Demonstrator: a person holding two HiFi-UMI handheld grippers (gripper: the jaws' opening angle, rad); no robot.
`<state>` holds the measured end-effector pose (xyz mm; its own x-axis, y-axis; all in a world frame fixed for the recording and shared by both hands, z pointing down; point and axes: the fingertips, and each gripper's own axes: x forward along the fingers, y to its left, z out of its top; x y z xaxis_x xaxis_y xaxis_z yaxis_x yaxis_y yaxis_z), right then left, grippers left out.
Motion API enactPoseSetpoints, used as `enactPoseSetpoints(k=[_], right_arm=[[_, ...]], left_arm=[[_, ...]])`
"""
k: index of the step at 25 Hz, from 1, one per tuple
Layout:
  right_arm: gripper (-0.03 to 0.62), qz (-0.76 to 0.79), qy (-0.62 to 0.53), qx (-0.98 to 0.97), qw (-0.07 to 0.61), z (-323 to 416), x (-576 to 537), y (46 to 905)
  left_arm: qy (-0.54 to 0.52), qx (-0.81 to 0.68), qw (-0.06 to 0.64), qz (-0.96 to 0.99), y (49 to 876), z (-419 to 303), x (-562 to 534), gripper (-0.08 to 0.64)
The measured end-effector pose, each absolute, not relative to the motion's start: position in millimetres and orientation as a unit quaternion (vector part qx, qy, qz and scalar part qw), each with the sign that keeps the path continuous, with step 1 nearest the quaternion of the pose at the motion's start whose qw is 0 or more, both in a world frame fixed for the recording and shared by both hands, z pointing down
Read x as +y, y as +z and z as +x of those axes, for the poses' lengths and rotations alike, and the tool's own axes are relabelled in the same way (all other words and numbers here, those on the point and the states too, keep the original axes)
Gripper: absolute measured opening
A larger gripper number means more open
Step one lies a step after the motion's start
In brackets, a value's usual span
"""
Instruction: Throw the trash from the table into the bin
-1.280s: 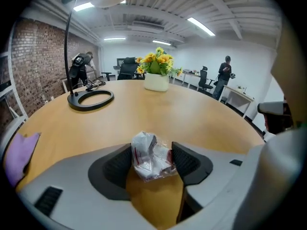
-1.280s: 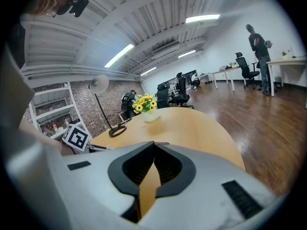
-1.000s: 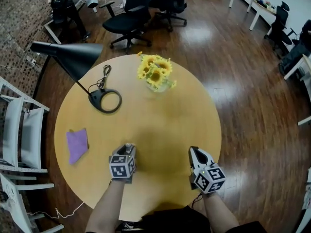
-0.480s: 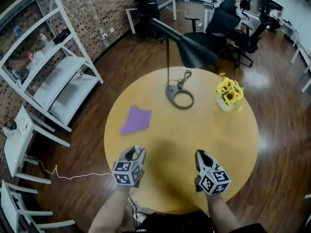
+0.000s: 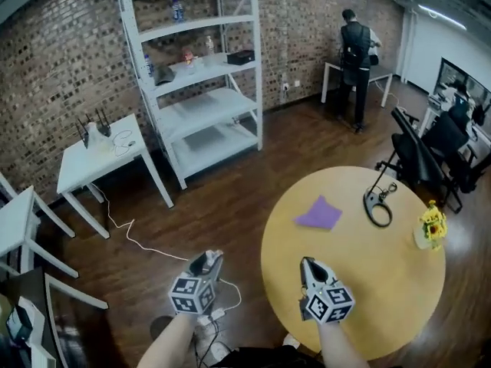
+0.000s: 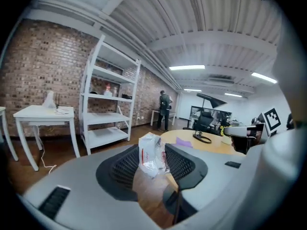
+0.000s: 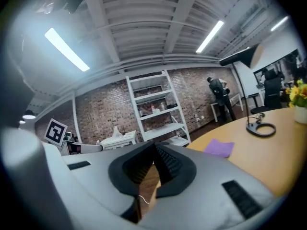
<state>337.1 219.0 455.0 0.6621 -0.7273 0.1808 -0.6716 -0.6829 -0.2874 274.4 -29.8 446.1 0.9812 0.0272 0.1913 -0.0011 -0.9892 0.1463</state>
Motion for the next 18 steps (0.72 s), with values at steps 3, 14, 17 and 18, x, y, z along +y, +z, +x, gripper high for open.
enactPoseSetpoints(k=[3,14,17,18], right_arm=[[0.005,-0.887,-0.128,0.438,0.078,322,153,438],[0.005,-0.764,-0.12,0.633,0.033,197,-117,423],[0.005,-0.714,-0.126,0.689,0.015,152,-168,426],[0.005,-0.701,-0.125,0.702,0.01,142,-181,427]], left_arm=[[0.071,-0.057,0.082,0.992,436,220,-97,0.164],[0.014,-0.279,0.089,0.956,422,-16,-289,0.164],[-0.005,-0.334,0.095,0.938,422,-68,-307,0.164],[-0.006,-0.354,0.095,0.93,424,-82,-312,0.164]])
